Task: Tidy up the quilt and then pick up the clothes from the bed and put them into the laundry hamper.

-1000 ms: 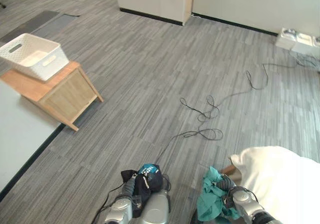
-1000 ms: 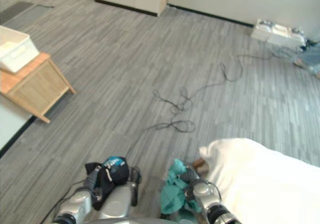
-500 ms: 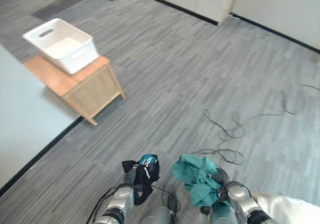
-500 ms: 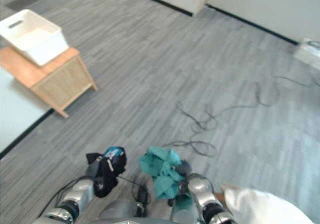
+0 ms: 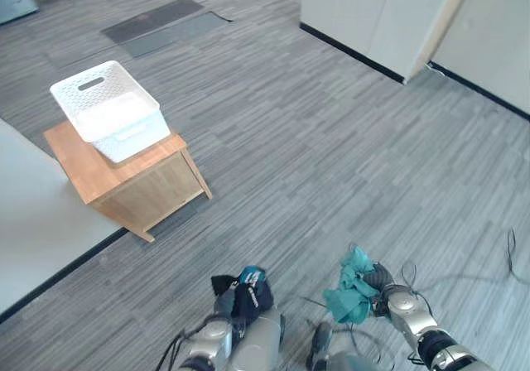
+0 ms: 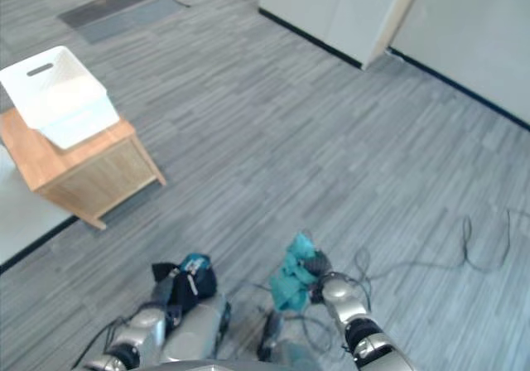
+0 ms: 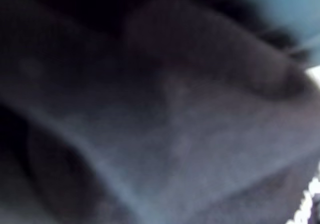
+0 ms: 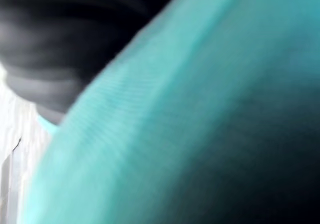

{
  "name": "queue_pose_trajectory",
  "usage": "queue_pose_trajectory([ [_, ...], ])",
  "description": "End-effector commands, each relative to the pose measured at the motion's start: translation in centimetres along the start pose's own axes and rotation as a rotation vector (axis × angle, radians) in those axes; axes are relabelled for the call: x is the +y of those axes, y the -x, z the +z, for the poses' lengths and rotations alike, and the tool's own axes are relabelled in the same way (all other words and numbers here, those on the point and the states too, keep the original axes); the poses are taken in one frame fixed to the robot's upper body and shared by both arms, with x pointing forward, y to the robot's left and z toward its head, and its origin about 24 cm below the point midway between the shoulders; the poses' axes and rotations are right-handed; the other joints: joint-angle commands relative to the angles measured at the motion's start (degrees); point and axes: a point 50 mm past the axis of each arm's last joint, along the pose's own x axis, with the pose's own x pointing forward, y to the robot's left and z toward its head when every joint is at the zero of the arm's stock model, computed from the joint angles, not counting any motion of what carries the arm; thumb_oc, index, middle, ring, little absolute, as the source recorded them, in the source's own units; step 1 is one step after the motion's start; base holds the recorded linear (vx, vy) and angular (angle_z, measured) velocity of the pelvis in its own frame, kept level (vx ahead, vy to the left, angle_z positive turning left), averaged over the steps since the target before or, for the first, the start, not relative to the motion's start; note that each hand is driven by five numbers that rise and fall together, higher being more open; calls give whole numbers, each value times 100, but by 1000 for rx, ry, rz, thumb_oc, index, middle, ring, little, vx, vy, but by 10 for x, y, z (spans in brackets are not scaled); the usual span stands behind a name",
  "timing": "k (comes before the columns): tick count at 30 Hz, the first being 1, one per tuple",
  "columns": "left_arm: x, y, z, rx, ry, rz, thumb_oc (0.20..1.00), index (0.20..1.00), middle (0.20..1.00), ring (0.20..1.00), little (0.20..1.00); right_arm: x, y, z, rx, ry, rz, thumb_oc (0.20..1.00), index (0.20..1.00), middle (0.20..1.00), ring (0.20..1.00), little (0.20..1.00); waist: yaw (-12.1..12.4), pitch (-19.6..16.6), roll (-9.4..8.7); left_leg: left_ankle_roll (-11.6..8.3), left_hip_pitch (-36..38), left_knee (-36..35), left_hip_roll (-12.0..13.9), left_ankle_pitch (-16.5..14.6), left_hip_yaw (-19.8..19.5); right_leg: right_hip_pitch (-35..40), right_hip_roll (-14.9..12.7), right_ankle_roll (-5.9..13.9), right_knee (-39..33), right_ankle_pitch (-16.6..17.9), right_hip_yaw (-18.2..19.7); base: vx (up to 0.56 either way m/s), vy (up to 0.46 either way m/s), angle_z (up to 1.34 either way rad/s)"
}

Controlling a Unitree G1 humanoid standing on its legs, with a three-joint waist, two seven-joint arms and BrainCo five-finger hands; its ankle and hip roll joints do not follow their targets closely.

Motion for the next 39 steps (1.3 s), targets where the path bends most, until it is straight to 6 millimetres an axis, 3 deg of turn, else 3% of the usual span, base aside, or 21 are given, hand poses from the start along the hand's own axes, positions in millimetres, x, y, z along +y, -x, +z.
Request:
queue_pose_trajectory([
  [1,-9,-2,11,-47,-90,6,200,200,200,200,200,10,-2,25,-133,-70,12,200,200,200,200,200,293,82,47,-11,403,-2106,343,971,846,798,-28,980,-8,-998,-292,687,42,12],
  [3,-6,-3,14,-45,-78,24,200,200,200,200,200,15,-2,26,-134,-59,19,200,200,200,200,200,381,106,-23,-3,389,-2262,337,1077,959,961,-23,1011,31,-1033,-372,712,105,13],
  [4,1,-2,4,0,-65,54,200,200,200,200,200,29,-2,23,-118,-67,48,200,200,200,200,200,489,4,-165,256,525,-2316,235,1231,902,979,53,1080,620,-1047,-479,729,193,37],
  [7,7,0,-5,25,-93,85,200,200,200,200,200,36,-1,17,-97,-91,59,200,200,200,200,200,465,49,-430,452,765,-1983,-29,895,821,452,-295,1840,2441,-133,-469,744,215,35],
  [9,16,-1,-4,38,-124,117,200,200,200,200,200,35,-2,23,-117,-100,68,200,200,200,200,200,286,102,-229,557,1211,-2159,25,756,602,-276,-610,1953,3728,548,-505,484,159,45],
  [11,19,-2,-4,45,-144,130,200,200,200,200,200,34,-3,28,-132,-109,65,200,200,200,200,200,166,105,-129,565,1448,-2317,67,714,469,-525,-761,1953,3921,586,-598,569,98,46],
  [15,14,-1,-8,40,-226,119,200,200,200,200,200,22,-1,31,-165,-119,31,200,200,200,200,200,-310,128,122,343,2433,-2687,3,283,-172,-1185,-1052,1550,2136,-112,-806,776,4,96],
  [16,14,-1,-8,40,-225,119,200,200,200,200,200,22,-1,31,-165,-119,31,200,200,200,200,200,-314,128,124,342,2433,-2686,4,284,-176,-1181,-1050,1550,2131,-110,-810,733,-276,136],
  [17,15,0,-9,43,-227,119,200,200,200,200,200,13,0,31,-167,-145,0,200,200,200,200,200,-386,106,180,139,2702,-2724,137,13,-466,-1365,-1324,1544,579,160,-594,772,-303,114],
  [18,15,1,-11,44,-224,117,200,200,200,200,200,8,1,29,-163,-160,-17,200,200,200,200,200,-399,107,263,53,2847,-2749,271,-99,-612,-1451,-1530,1599,232,349,-352,1031,-411,143],
  [22,26,9,-33,104,-202,148,200,200,200,200,200,4,5,15,-120,-136,-30,200,200,200,200,200,-483,34,188,-173,3398,-2465,582,-726,-1050,-1499,-1997,1890,413,794,-59,779,-325,132],
  [25,32,15,-47,143,-157,176,200,200,200,200,200,4,4,14,-112,-105,-9,200,200,200,200,200,-472,-55,210,-333,3312,-1725,812,-472,-1160,-1407,-1835,1858,718,624,-142,445,-209,75],
  [26,34,16,-49,148,-139,188,200,200,200,200,200,6,3,17,-121,-69,11,200,200,200,200,200,-380,-13,249,-400,2989,-929,920,-97,-1083,-1259,-1707,1695,698,482,-227,490,-421,111],
  [27,40,16,-46,121,-97,210,200,200,200,200,200,5,1,36,-192,-40,31,200,200,200,200,200,-192,249,178,-206,1802,942,904,320,-877,-824,-1576,1364,504,309,-498,294,-329,84],
  [28,40,16,-45,121,-97,210,200,200,200,200,200,5,1,36,-192,-40,31,200,200,200,200,200,-214,235,161,-201,1769,947,881,333,-895,-837,-1597,1367,501,315,-517,372,-389,88],
  [29,42,14,-39,98,-59,224,200,200,200,200,200,6,-3,52,-236,-16,46,200,200,200,200,200,-95,329,128,-108,1228,1207,1092,294,-122,-404,-1412,1193,262,88,-809,378,-221,33],
  [33,36,14,-39,100,-30,219,200,200,200,200,200,15,-6,64,-262,7,80,200,200,200,200,200,154,253,163,-128,779,268,783,-269,578,80,-1117,1197,6,-320,-1044,362,-141,9],
  [34,51,14,-37,112,-46,213,200,200,200,200,200,-63,-3,29,-71,-1,-15,200,200,200,200,200,175,122,85,-113,705,-115,734,-156,857,183,-951,1167,-8,-451,-1146,640,-186,40],
  [35,43,13,-37,113,-51,211,200,200,200,200,200,-9,-5,45,-181,65,66,200,200,200,200,200,150,19,148,-62,657,-876,732,262,1779,405,-627,1087,13,-698,-1326,685,-163,89],
  [36,38,13,-41,129,-37,199,200,200,200,200,200,-1,-8,50,-187,57,51,200,200,200,200,200,180,-56,134,-44,673,-1048,673,411,2058,481,-512,1070,54,-742,-1390,728,-95,153],
  [39,41,18,-53,177,-21,223,200,200,200,200,200,24,-4,43,-190,17,119,200,200,200,200,200,264,-157,-149,319,1475,-2081,58,242,1784,384,-708,1424,1513,-688,-1751,652,87,174],
])
